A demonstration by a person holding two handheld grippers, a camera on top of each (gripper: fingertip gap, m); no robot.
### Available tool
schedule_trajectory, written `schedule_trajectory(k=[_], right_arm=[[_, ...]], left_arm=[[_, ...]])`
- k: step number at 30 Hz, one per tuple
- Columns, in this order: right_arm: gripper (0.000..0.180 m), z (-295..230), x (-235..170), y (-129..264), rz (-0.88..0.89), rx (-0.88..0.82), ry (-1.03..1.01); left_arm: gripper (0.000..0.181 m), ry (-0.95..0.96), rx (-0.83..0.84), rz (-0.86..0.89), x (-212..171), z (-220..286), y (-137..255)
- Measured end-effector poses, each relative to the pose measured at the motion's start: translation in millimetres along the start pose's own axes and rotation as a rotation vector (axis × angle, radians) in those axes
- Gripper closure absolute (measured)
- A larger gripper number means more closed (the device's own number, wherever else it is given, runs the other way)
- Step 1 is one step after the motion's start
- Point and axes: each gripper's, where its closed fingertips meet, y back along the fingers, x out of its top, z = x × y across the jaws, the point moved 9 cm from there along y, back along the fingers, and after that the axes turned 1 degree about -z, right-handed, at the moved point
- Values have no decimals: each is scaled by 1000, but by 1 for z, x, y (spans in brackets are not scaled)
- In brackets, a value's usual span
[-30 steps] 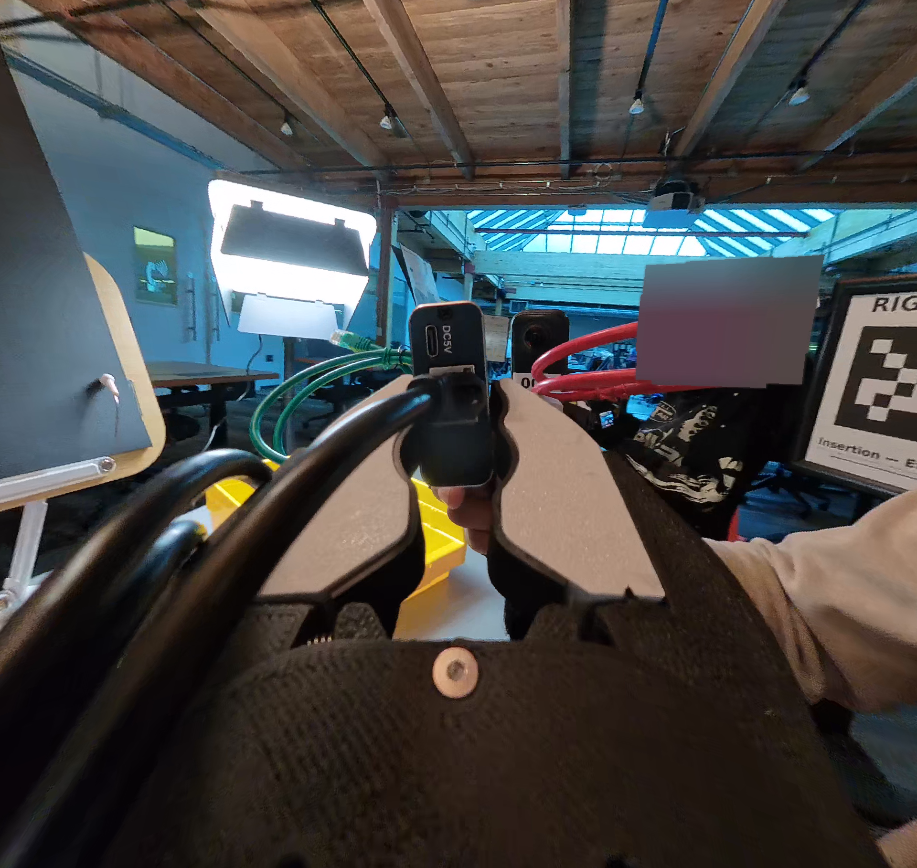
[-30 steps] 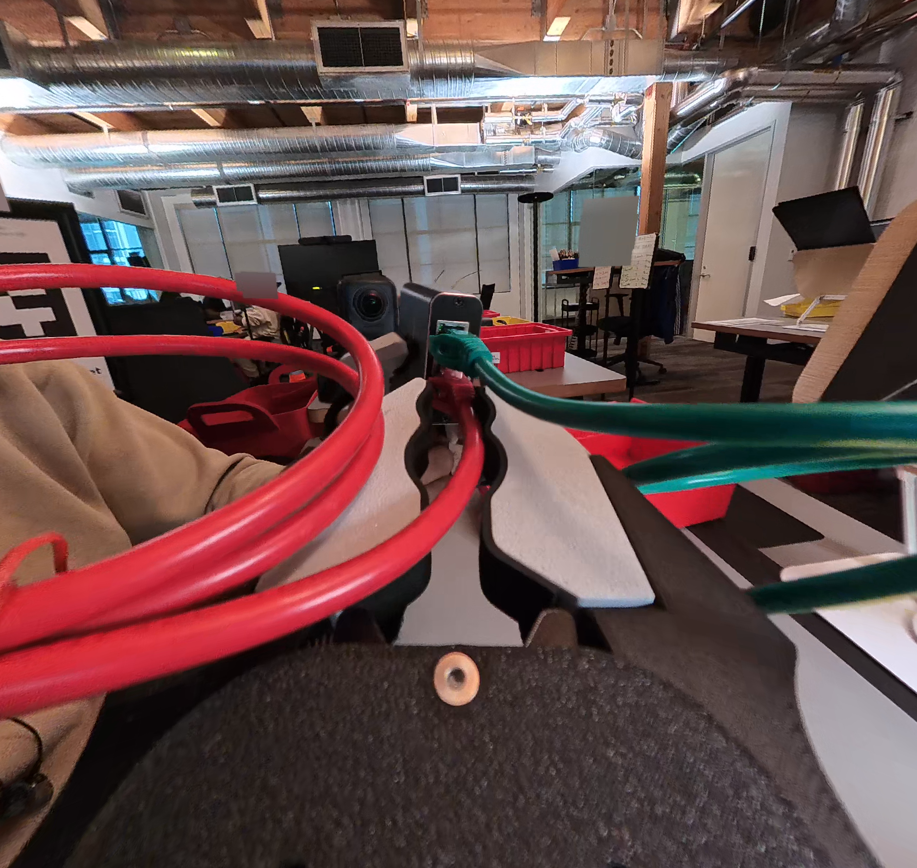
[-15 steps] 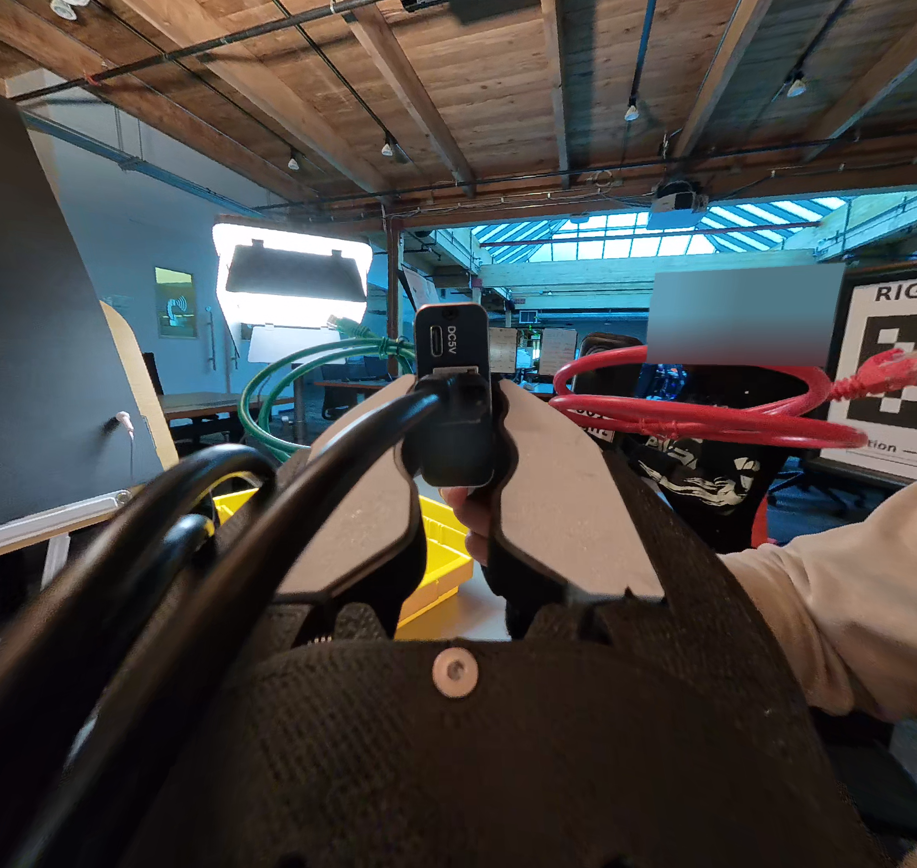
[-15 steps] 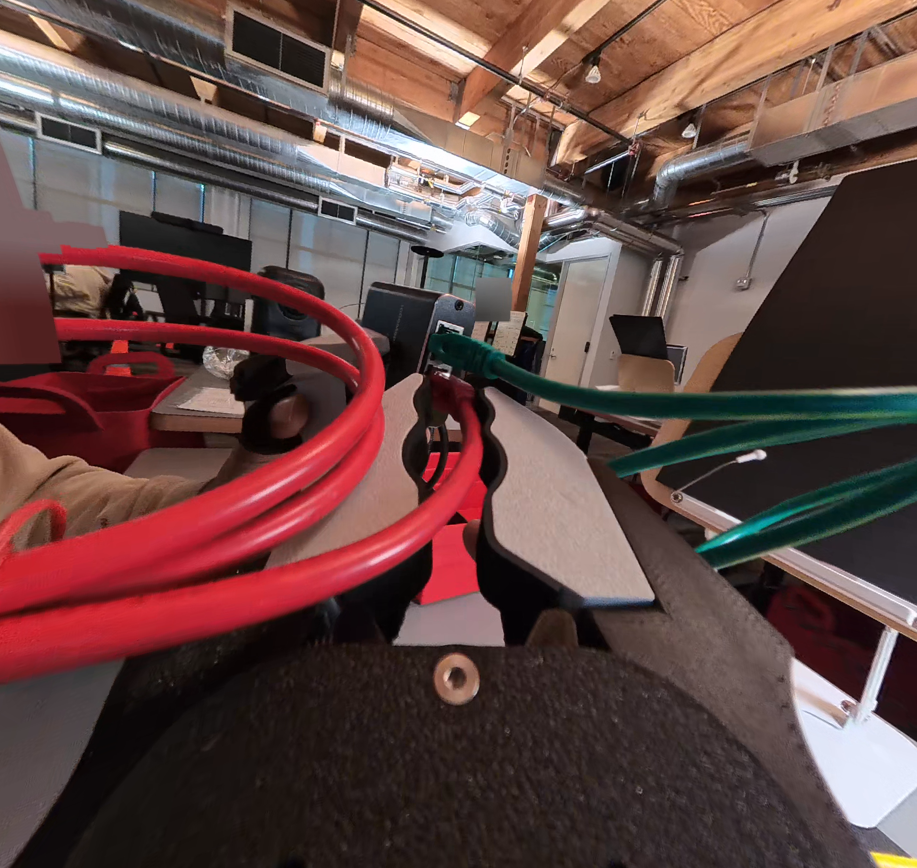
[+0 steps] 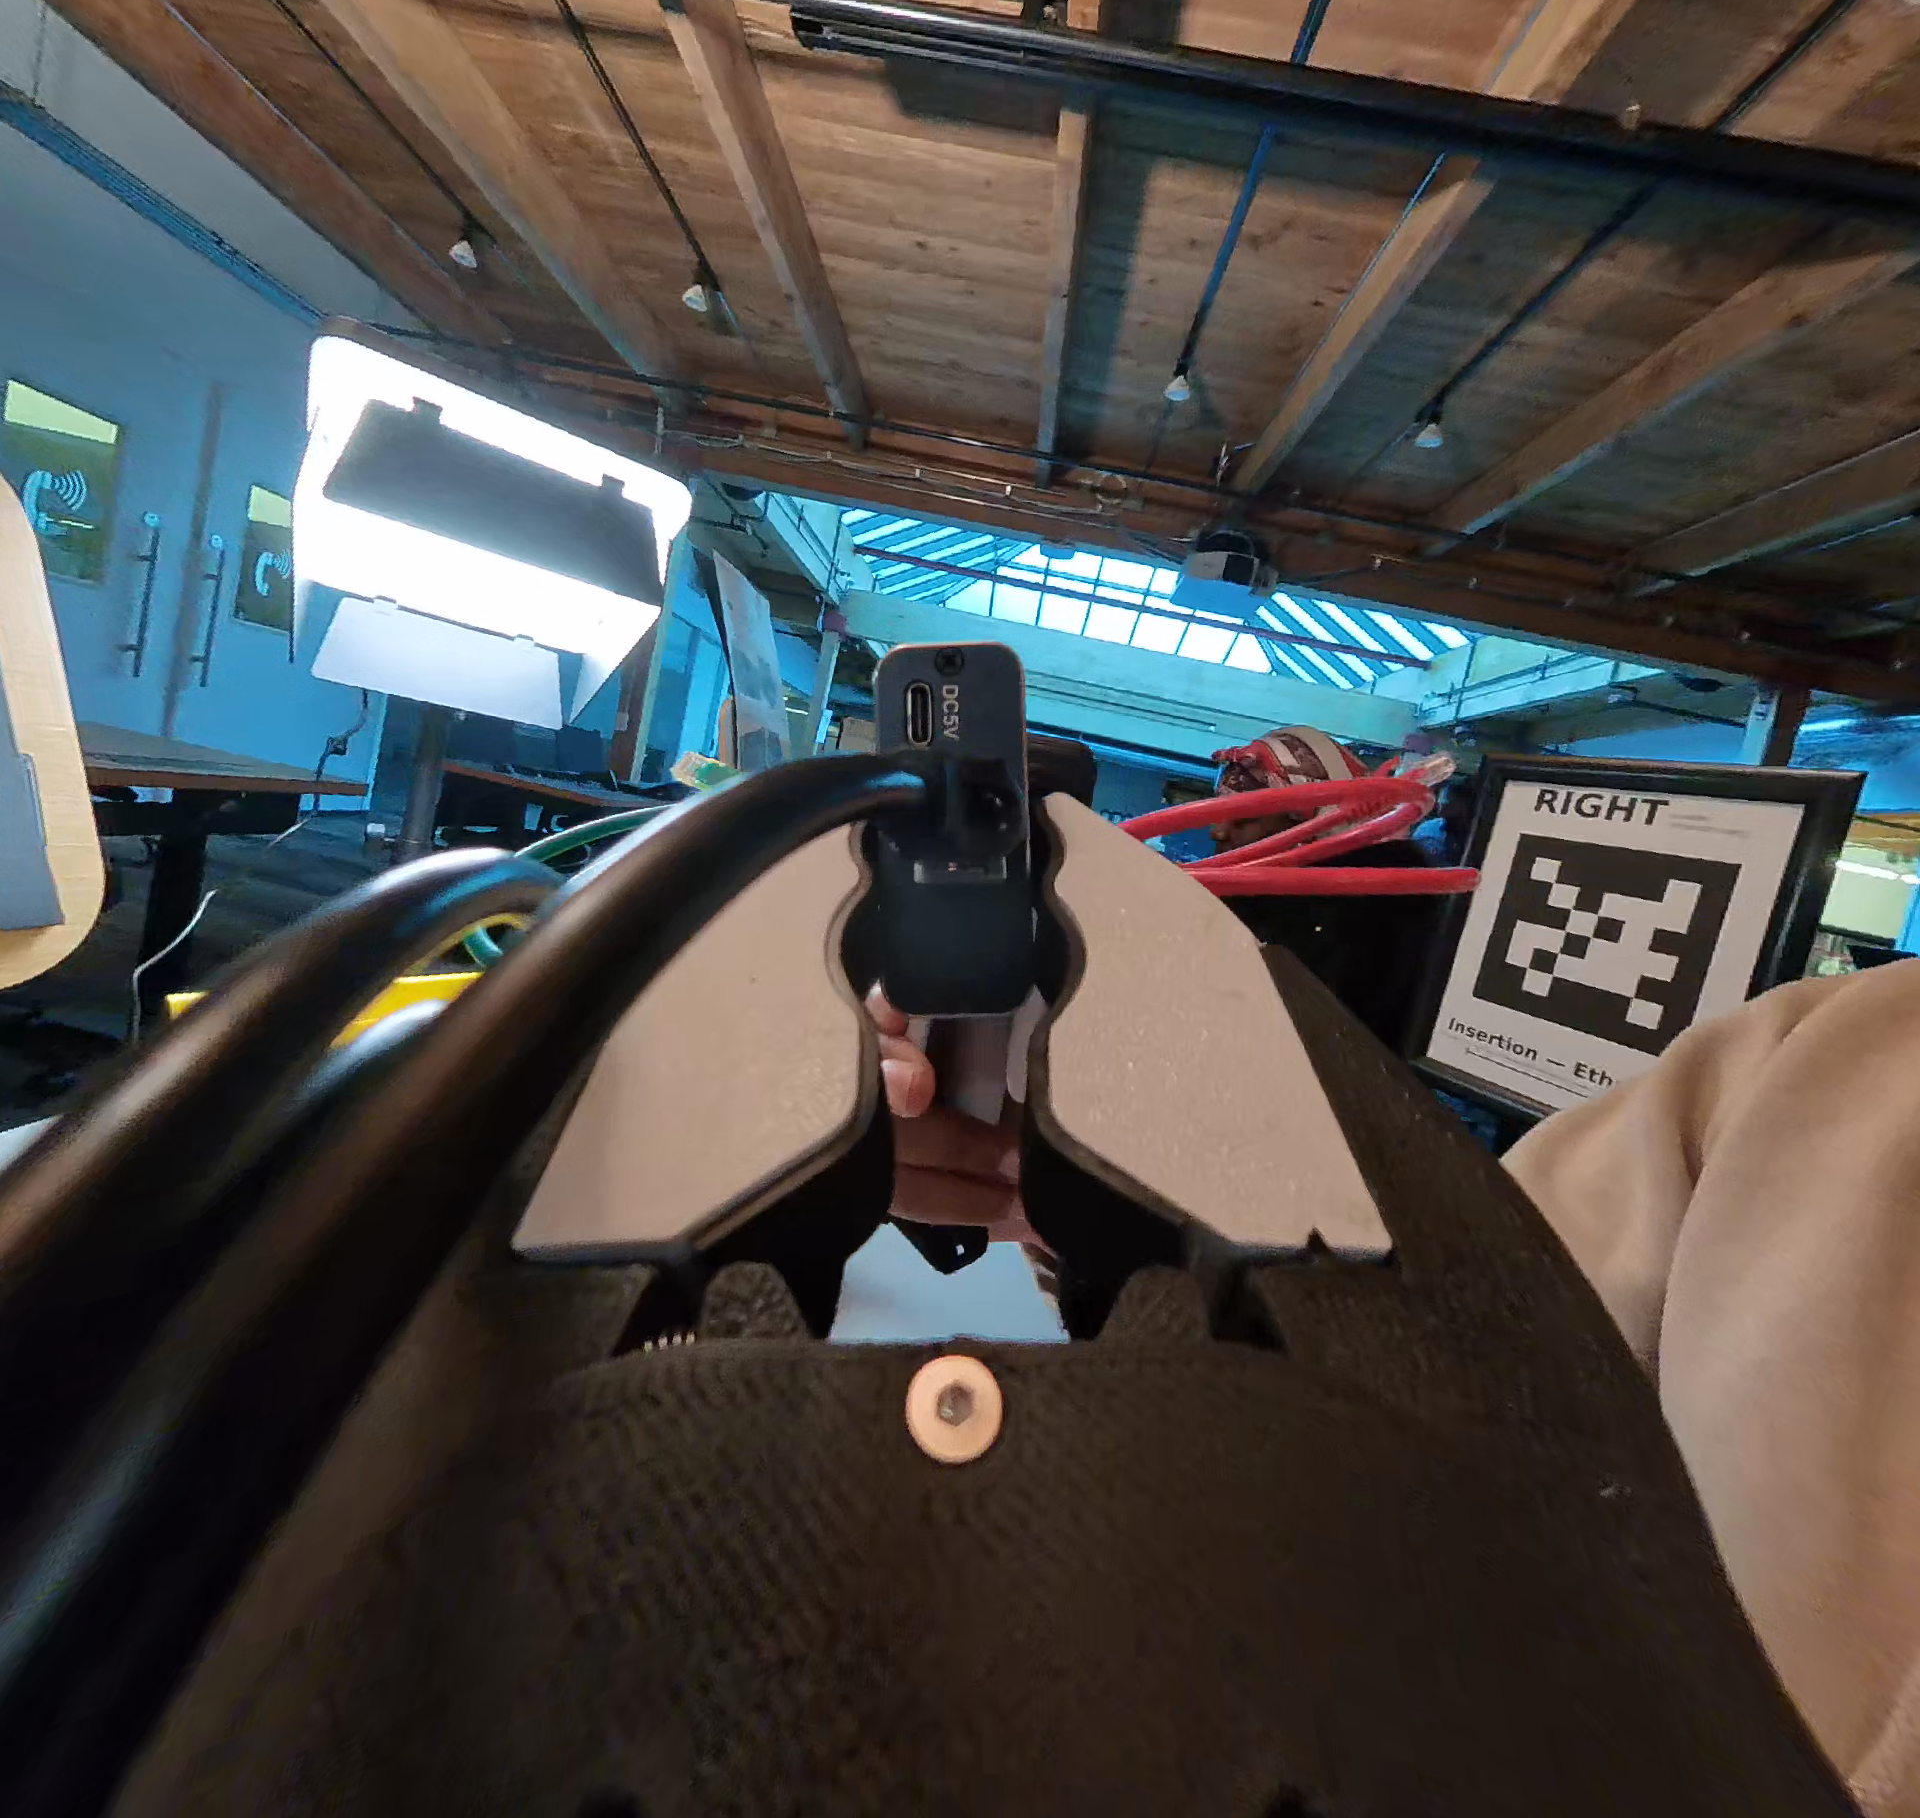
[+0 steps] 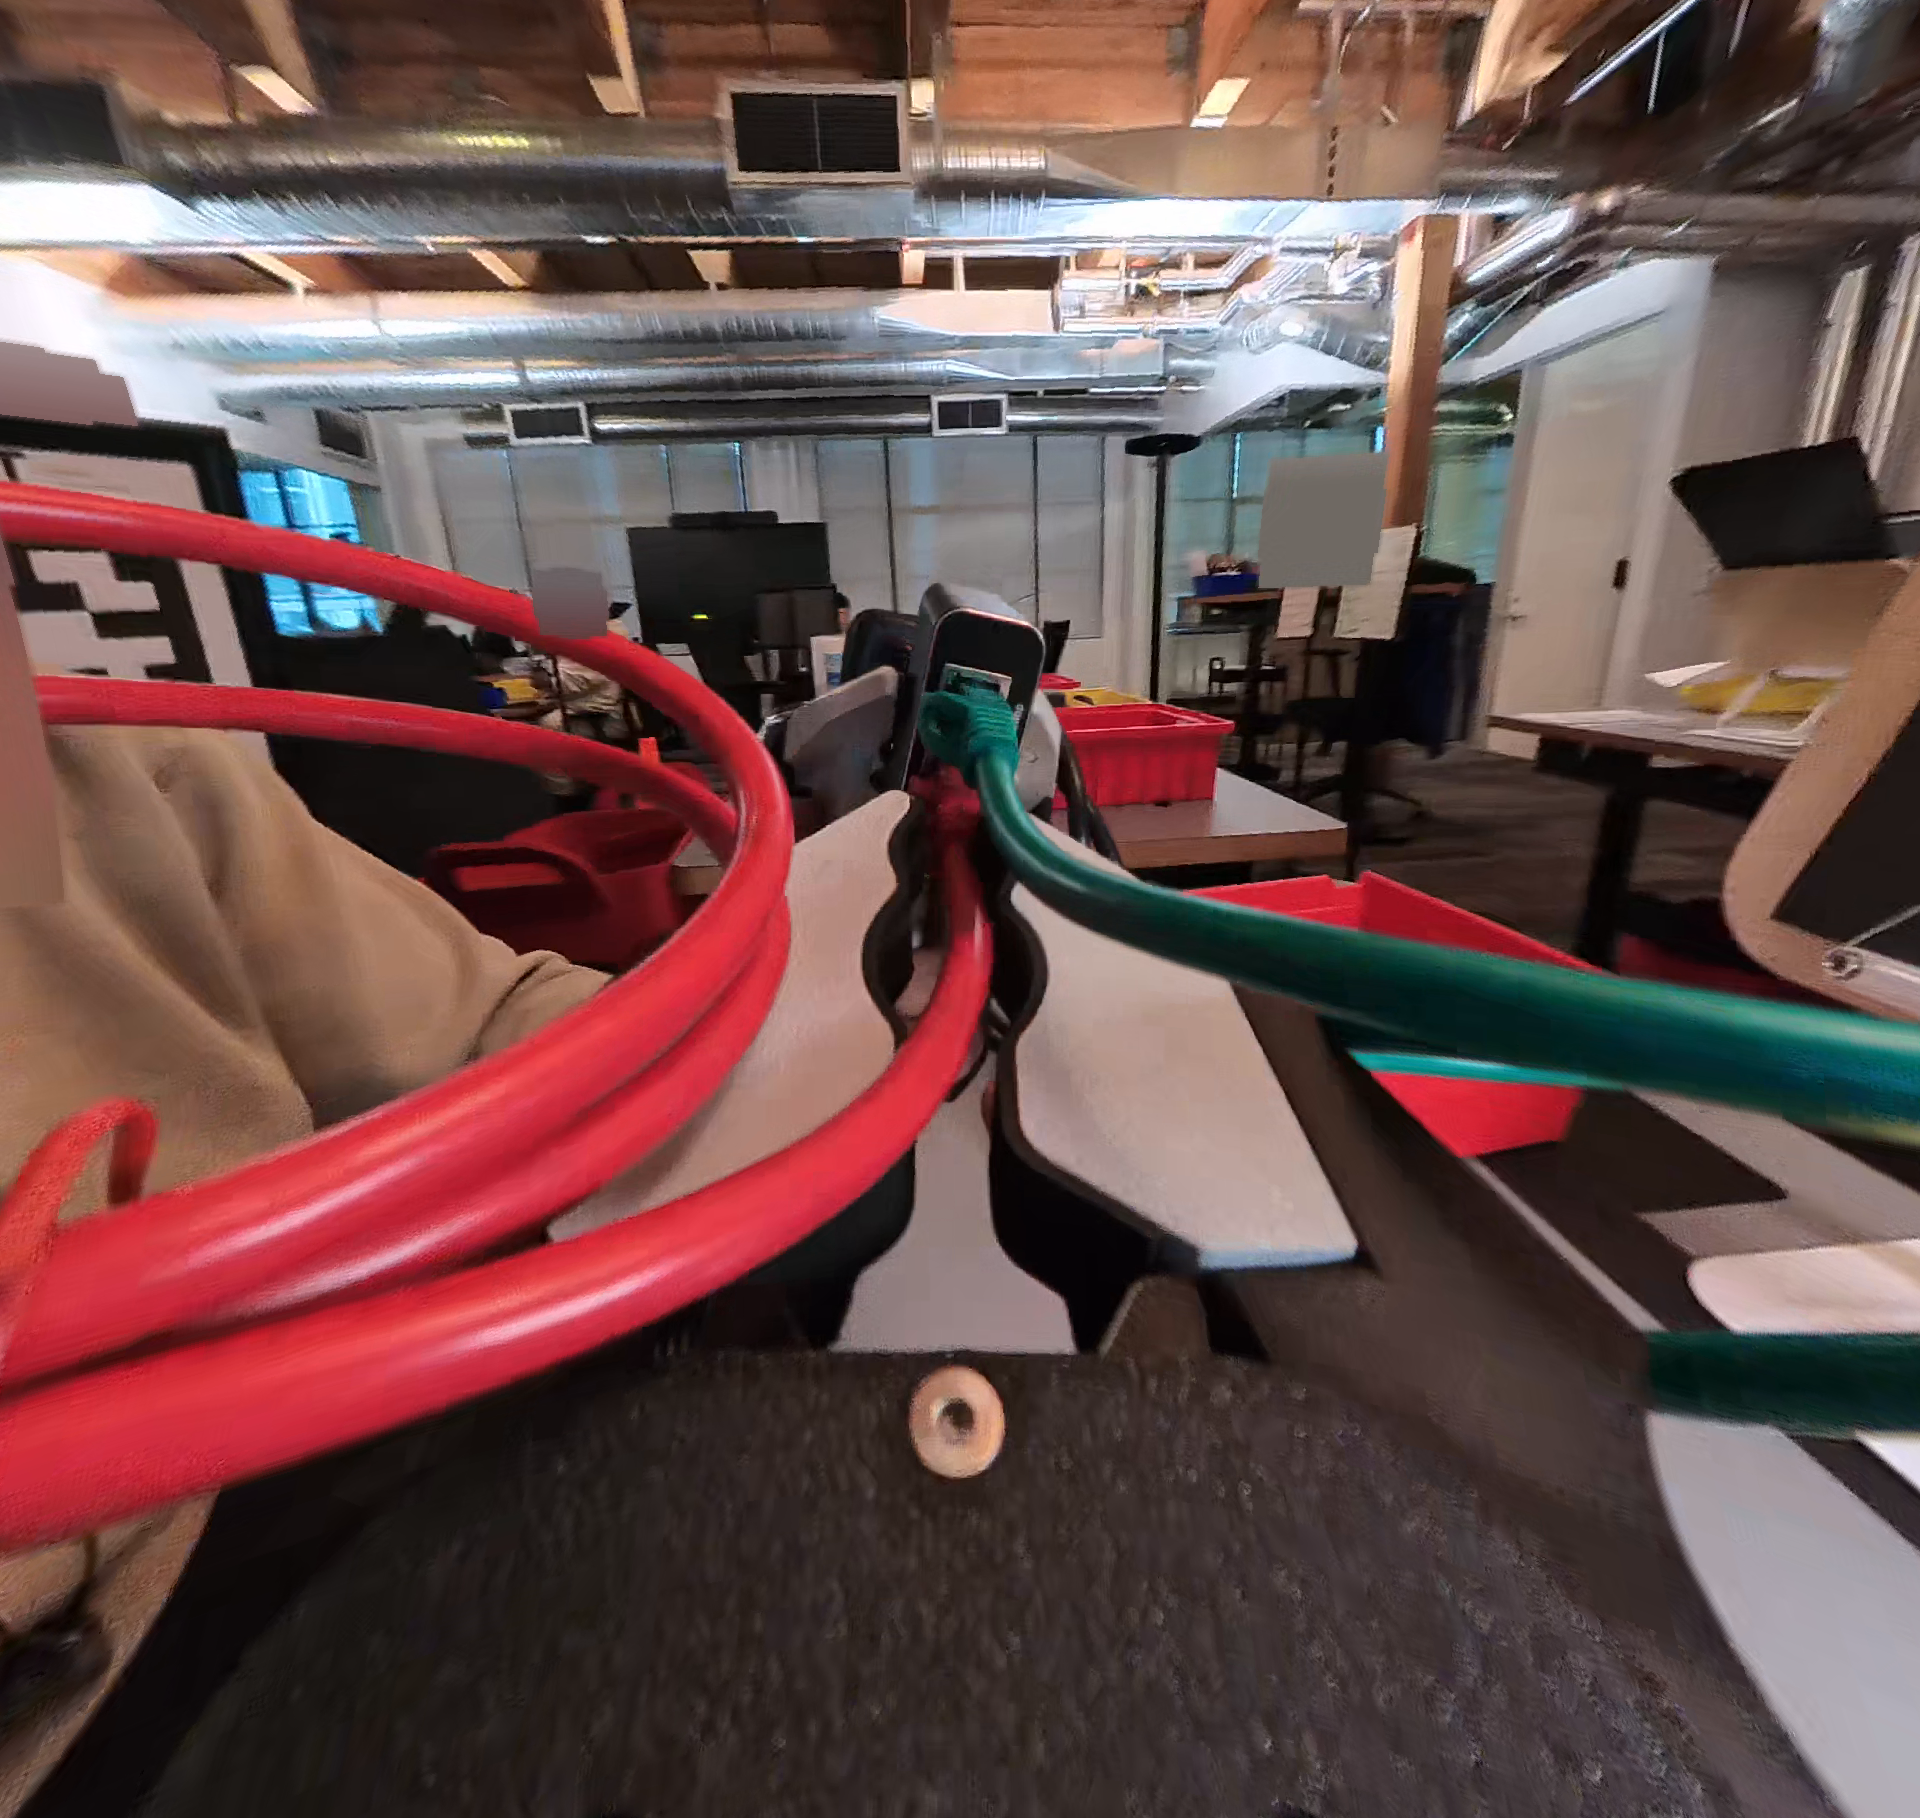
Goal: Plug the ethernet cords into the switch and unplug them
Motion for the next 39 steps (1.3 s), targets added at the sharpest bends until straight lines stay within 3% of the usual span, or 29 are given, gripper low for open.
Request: schedule_trajectory(k=[6, 16, 27, 30, 39], right_arm=[[164, -4, 3, 0, -22, 11, 25], [164, 8, -12, 4, -31, 10, -44], [165, 16, -26, 6, 23, 26, -92], [164, 9, -18, 3, 12, 11, -1], [164, 7, -7, 7, -51, 44, -20]], left_arm=[[158, -46, -21, 18, -6, 3, -2], [154, -118, 31, -130, -11, -5, 0], [155, -62, 67, -82, -32, -10, 1], [154, -125, 66, -79, -23, -4, 0], [154, -104, 52, -66, -16, 2, -2]])
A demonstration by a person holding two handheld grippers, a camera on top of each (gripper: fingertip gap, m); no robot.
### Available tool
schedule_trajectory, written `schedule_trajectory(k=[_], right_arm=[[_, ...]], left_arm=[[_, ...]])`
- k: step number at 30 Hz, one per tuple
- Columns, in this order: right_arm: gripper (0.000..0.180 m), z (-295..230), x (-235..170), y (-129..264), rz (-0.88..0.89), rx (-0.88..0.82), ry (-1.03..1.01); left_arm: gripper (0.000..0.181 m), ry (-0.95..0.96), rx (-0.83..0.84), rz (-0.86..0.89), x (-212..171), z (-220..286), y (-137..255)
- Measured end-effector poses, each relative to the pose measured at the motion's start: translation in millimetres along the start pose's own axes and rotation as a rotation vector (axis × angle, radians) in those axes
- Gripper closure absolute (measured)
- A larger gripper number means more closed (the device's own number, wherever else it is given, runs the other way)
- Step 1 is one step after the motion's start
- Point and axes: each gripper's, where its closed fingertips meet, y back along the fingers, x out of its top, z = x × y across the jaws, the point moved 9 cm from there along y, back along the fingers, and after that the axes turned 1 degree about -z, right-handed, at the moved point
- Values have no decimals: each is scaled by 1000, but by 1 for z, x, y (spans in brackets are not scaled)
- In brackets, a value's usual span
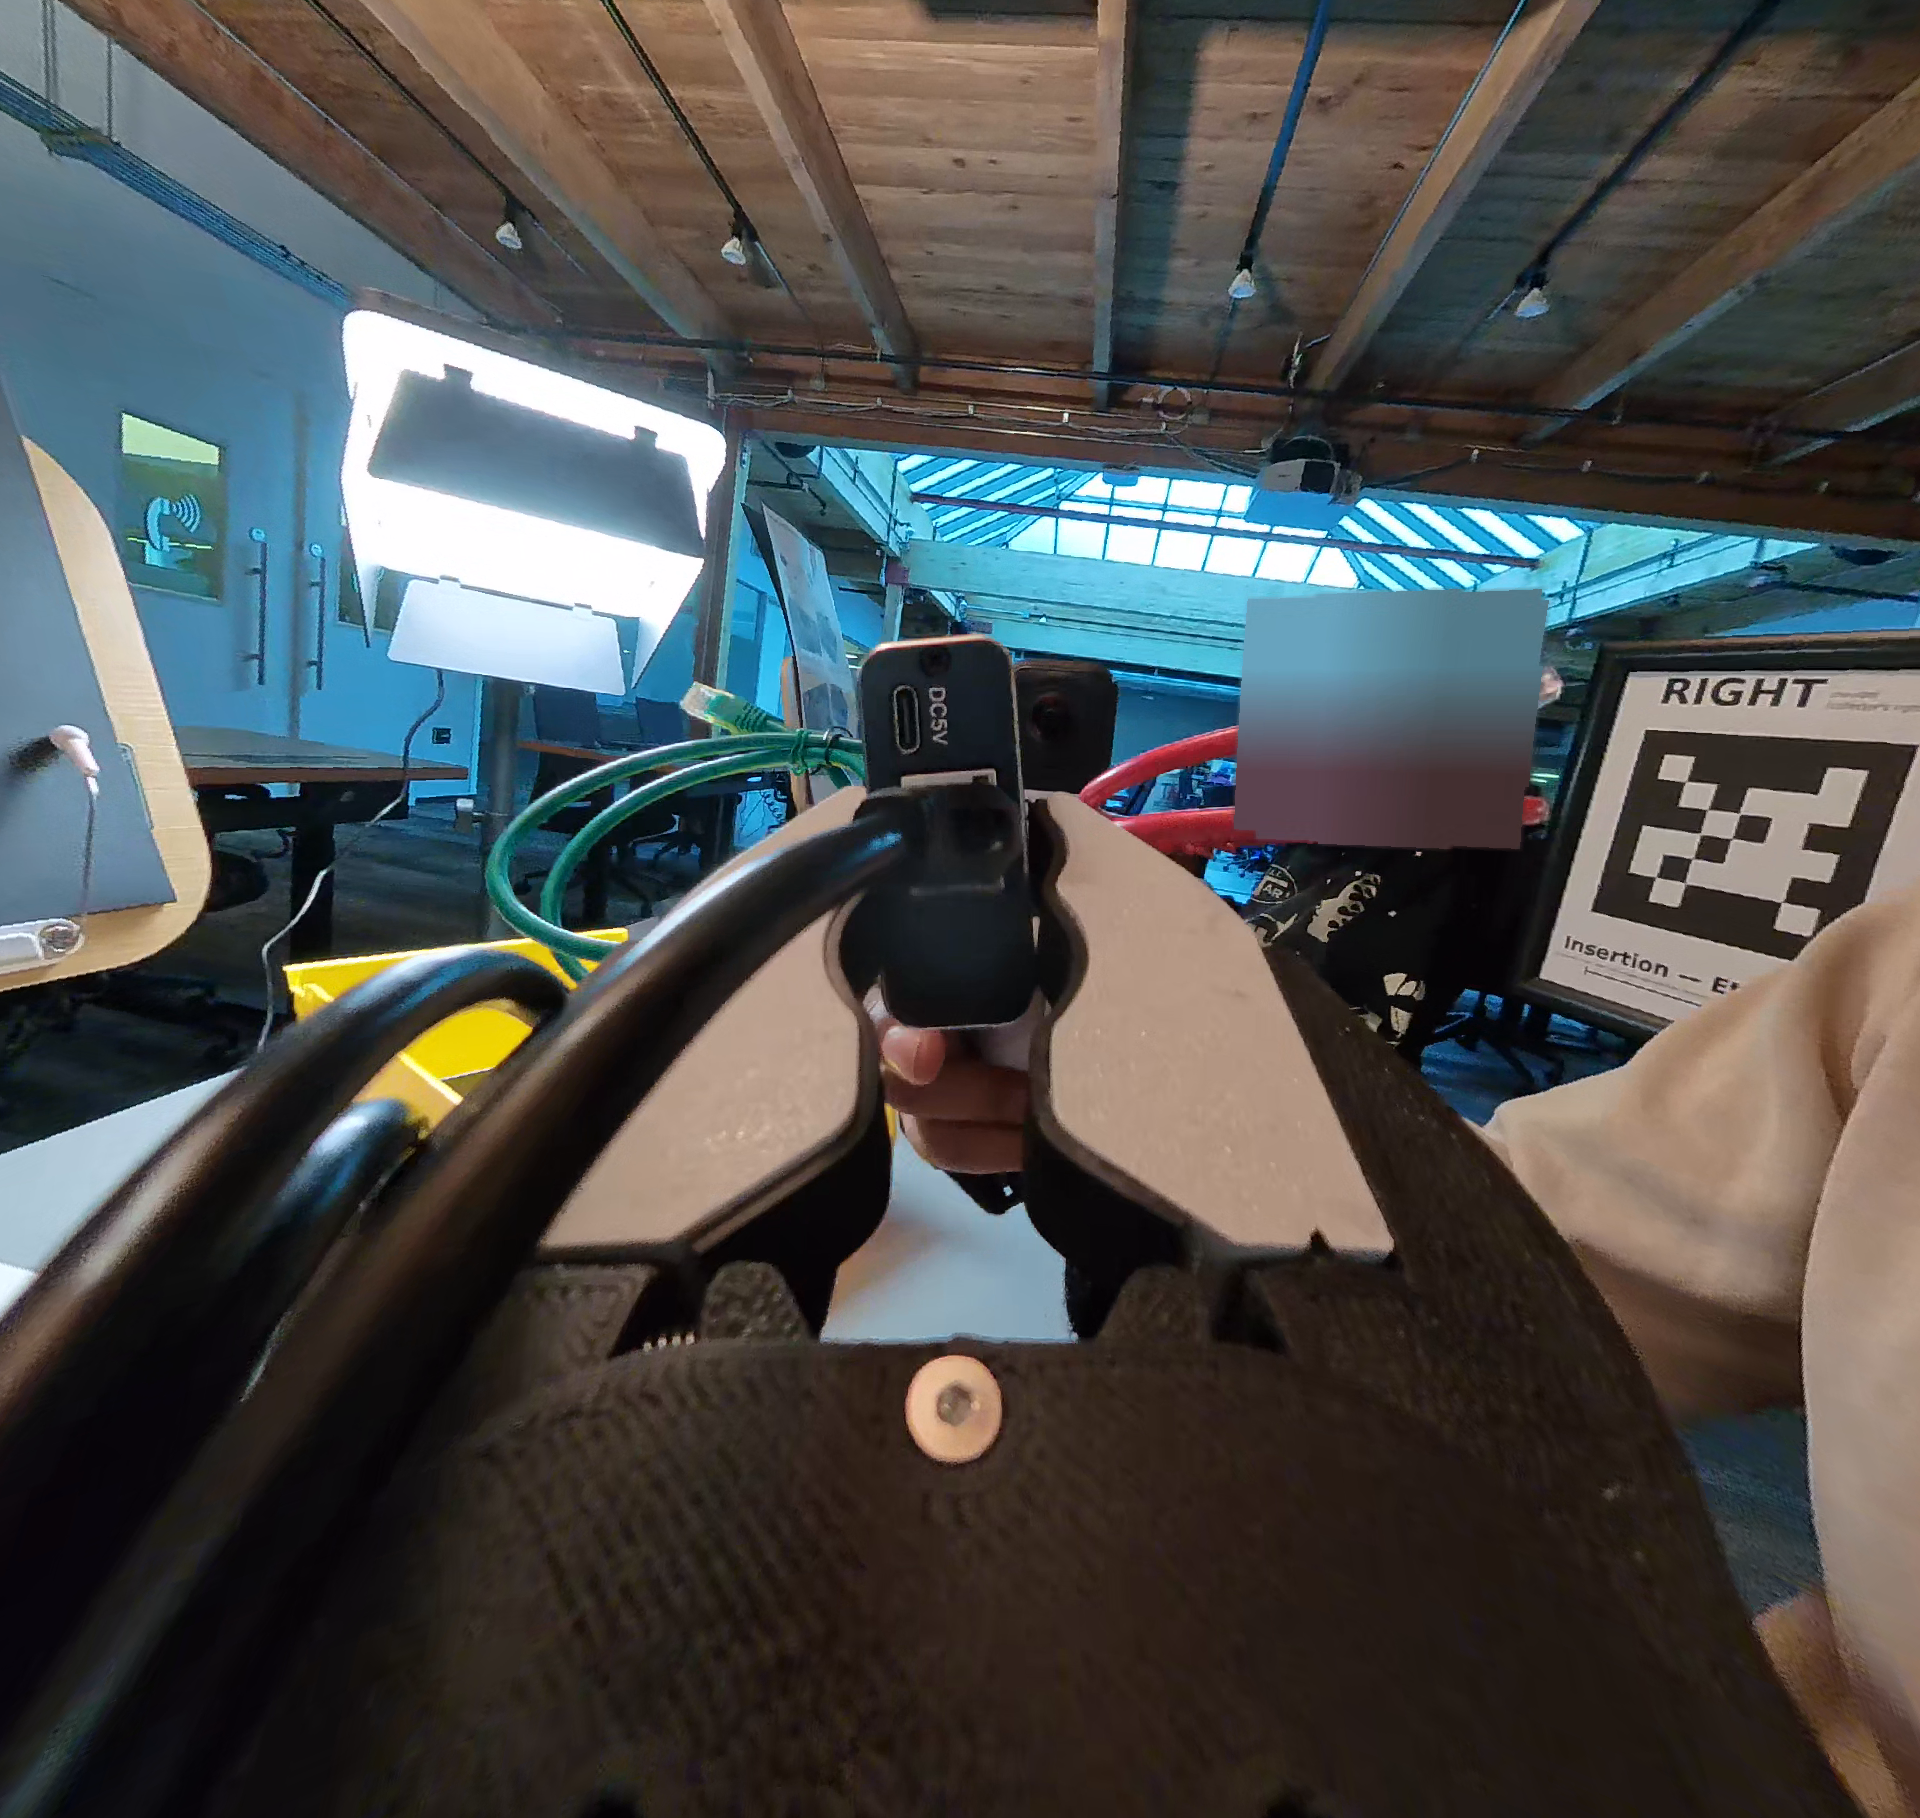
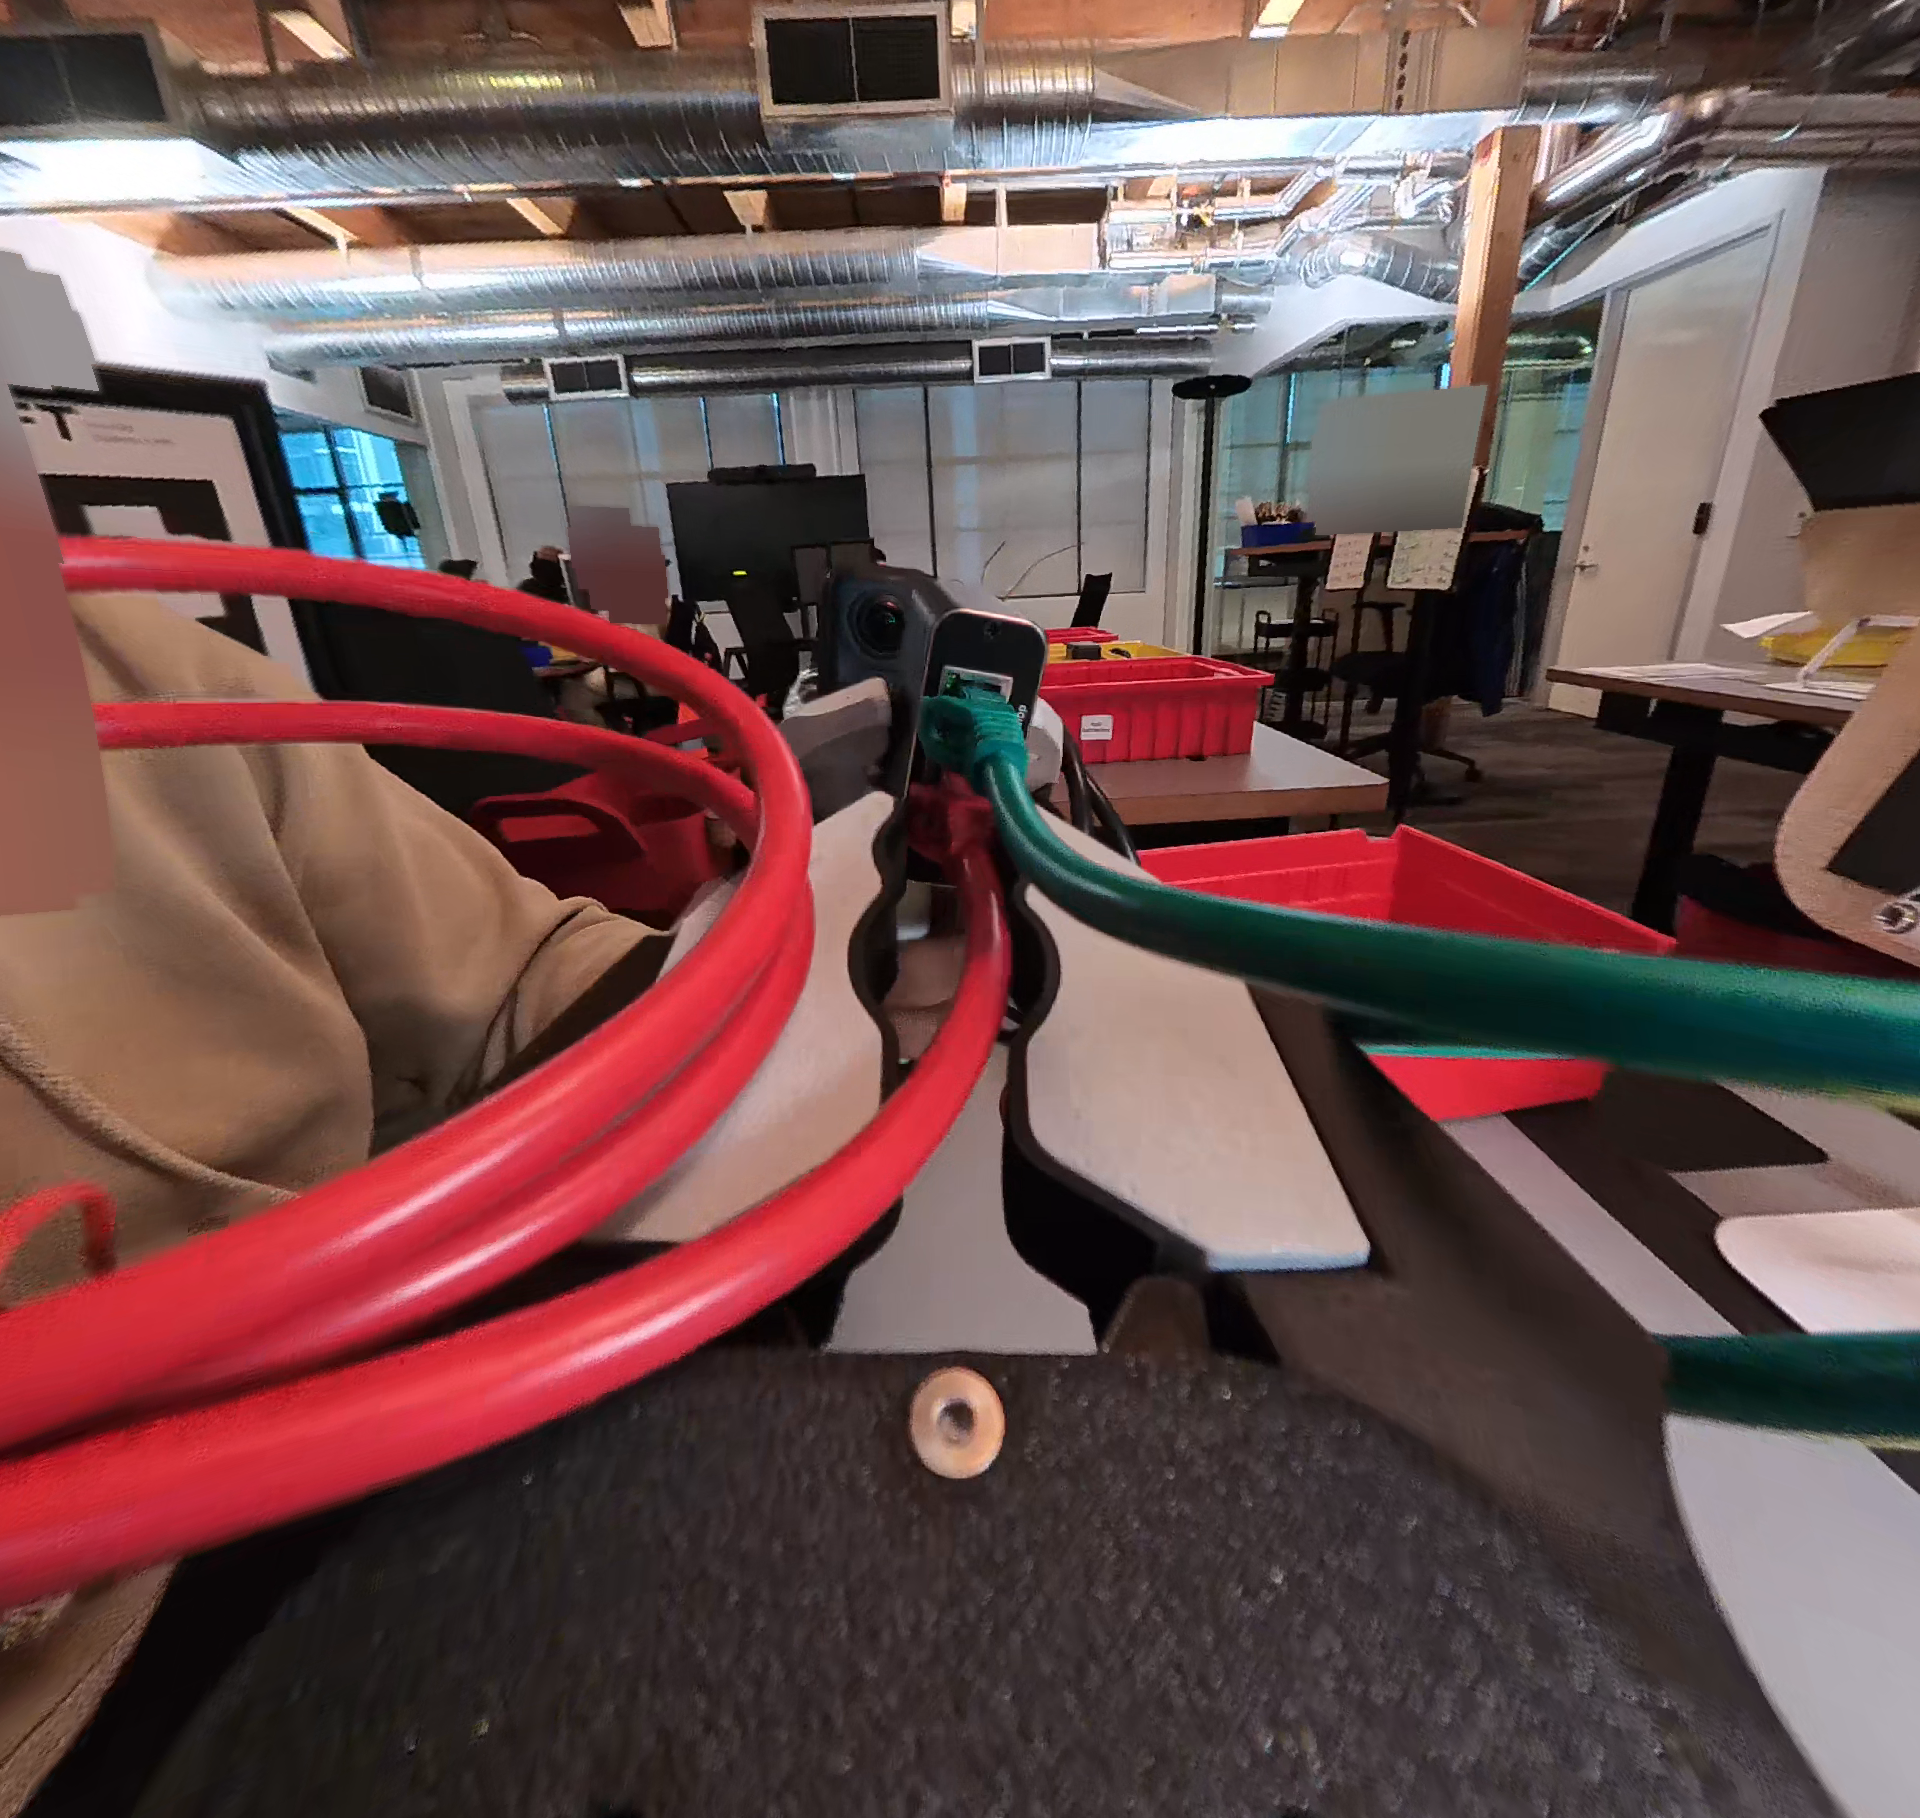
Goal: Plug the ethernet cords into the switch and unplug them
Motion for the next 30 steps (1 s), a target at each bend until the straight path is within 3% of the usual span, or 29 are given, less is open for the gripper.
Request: schedule_trajectory(k=[7, 14, 15, 19, 21, 27, 30], right_arm=[[164, 2, -2, -2, -8, -45, -24], [161, -14, 4, -10, 15, -227, 174], [167, -18, 5, -11, 24, -244, 209], [161, -22, 6, -12, 69, -222, 225], [169, -22, 6, -13, 78, -212, 214], [168, -21, 9, -10, 55, -227, 260], [168, -20, 10, -10, 57, -223, 265]], left_arm=[[154, -21, 39, 6, -1, -1, 1], [155, -162, 93, 47, 3, 10, 3], [155, -168, 88, 55, 4, 12, 3], [156, -109, 50, 54, 13, 14, 3], [156, -84, 48, 44, 17, 13, 2], [157, 51, 41, 85, 16, 8, 0], [157, 15, 44, 84, 20, 9, -1]])
